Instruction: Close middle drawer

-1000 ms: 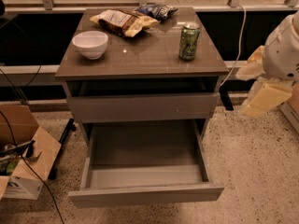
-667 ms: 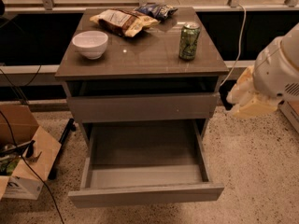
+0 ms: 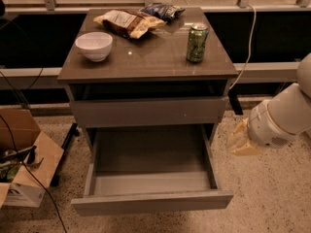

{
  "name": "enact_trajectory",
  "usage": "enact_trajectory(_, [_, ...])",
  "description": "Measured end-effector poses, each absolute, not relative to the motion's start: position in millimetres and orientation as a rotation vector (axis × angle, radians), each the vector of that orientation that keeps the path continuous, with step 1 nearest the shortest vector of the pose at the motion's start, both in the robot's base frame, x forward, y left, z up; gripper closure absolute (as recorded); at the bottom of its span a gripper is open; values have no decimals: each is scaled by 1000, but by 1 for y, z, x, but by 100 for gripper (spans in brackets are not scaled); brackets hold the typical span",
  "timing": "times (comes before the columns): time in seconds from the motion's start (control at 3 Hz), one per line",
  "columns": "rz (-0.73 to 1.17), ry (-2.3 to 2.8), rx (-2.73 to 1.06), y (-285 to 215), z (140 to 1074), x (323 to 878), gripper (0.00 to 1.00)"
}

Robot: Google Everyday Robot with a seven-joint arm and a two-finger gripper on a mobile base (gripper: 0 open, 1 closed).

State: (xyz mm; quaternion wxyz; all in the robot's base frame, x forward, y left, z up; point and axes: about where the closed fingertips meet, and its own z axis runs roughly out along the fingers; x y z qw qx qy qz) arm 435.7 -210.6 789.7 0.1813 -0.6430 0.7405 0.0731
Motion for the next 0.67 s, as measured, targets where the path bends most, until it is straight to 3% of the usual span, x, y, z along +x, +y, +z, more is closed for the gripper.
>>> enact_trajectory(0.67, [245,2112,-1815,-204,766,430,100])
